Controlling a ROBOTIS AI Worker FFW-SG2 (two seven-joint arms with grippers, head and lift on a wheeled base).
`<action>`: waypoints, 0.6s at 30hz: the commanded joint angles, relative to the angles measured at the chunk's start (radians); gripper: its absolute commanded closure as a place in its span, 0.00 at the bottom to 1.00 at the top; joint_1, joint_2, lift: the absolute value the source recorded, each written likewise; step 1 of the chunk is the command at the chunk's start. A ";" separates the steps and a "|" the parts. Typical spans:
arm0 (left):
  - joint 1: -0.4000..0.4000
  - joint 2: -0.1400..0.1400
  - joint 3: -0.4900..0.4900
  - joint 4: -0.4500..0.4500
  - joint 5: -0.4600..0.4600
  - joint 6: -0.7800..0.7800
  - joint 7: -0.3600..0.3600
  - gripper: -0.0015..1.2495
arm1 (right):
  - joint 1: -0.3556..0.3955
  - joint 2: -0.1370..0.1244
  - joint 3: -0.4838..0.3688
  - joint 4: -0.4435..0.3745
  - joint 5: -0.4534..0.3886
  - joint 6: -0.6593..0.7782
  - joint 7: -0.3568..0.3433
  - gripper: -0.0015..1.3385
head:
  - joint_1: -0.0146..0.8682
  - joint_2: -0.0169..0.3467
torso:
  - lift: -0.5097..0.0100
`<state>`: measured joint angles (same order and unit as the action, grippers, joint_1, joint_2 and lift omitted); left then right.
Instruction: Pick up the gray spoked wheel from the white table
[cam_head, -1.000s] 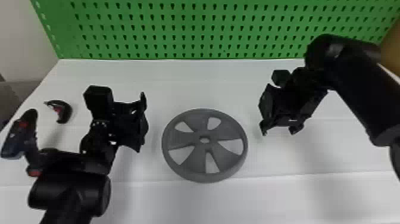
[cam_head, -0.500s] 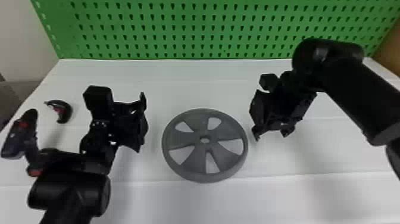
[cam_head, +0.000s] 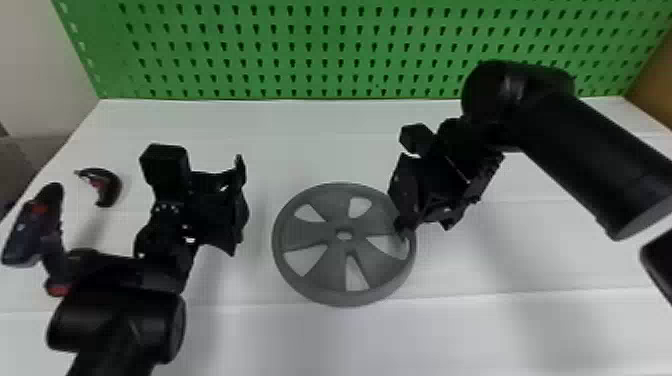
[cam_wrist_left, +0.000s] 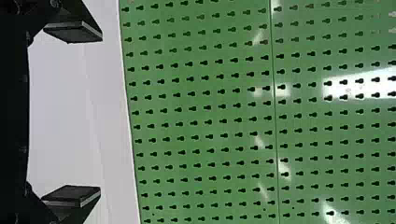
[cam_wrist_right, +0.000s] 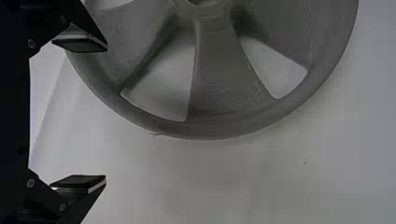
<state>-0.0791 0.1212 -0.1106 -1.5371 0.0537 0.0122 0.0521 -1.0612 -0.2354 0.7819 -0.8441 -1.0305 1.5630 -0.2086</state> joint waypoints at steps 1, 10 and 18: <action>-0.001 0.000 0.000 0.000 0.000 0.000 0.000 0.10 | -0.002 0.002 0.019 -0.007 -0.025 0.002 0.000 0.21 | 0.88 0.08 | 0.81; -0.002 0.000 -0.001 0.000 0.000 0.000 0.000 0.10 | -0.002 0.004 0.020 -0.007 -0.028 0.000 0.000 0.21 | 0.88 0.08 | 0.81; -0.004 0.000 -0.004 0.000 -0.002 0.000 0.002 0.10 | -0.010 0.018 0.022 0.042 -0.034 -0.029 0.000 0.21 | 0.88 0.08 | 0.81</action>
<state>-0.0818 0.1212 -0.1129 -1.5371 0.0537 0.0122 0.0536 -1.0638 -0.2266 0.8032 -0.8373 -1.0623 1.5515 -0.2086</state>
